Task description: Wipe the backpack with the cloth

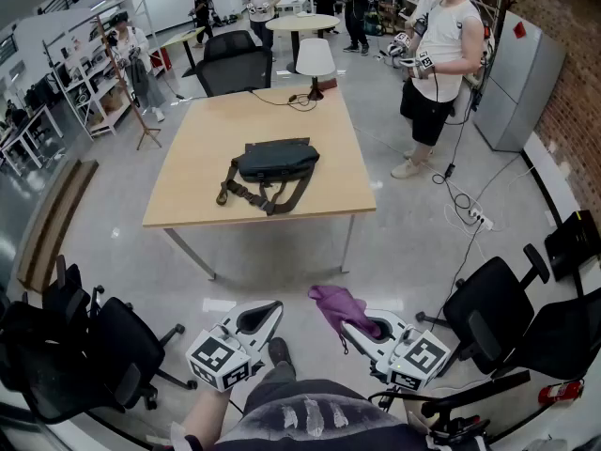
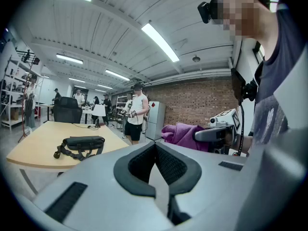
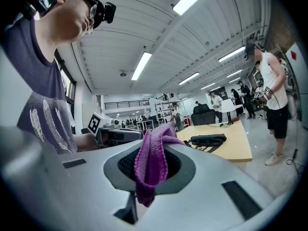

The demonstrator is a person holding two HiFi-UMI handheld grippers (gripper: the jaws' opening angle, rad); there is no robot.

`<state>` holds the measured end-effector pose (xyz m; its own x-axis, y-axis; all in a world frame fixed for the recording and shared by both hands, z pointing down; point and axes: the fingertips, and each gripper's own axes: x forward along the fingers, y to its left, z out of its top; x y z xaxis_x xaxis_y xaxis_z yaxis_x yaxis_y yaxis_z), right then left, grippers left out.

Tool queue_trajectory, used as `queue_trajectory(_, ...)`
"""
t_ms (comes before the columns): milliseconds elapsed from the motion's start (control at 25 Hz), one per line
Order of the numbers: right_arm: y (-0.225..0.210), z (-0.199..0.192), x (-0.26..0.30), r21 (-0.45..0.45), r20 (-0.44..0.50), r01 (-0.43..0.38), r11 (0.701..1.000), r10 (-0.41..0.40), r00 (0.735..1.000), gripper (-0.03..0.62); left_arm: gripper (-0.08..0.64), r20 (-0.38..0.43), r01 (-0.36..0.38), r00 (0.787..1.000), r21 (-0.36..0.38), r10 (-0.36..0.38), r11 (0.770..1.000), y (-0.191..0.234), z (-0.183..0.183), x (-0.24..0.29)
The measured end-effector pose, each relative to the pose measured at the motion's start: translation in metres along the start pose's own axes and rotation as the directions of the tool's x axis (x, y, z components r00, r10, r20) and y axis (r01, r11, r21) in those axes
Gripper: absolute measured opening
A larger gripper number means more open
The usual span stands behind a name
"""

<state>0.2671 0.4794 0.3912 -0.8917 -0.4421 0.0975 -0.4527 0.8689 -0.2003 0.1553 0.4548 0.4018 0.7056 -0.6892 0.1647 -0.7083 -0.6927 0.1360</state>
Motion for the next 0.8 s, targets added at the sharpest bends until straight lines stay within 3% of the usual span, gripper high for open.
queue_trajectory(320, -0.018, 0.008, 0.095, -0.004, -0.067, 0.002, 1.0, -0.002, 0.998, 0.032, 0.006, 0.023, -0.008, 1.0, -0.064, 0.009, 0.998, 0.102, 0.0, -0.01)
queue_trajectory(640, -0.031, 0.039, 0.215, -0.056, -0.12, -0.042, 0.998, 0.035, 0.992, 0.032, 0.006, 0.114, -0.042, 0.992, -0.046, 0.047, 0.998, 0.224, 0.036, -0.036)
queue_trajectory(800, -0.037, 0.051, 0.268, -0.058, -0.133, -0.059, 0.997, 0.051, 0.99, 0.032, 0.006, 0.124, -0.069, 0.989, -0.077, 0.078, 0.995, 0.273, 0.038, -0.052)
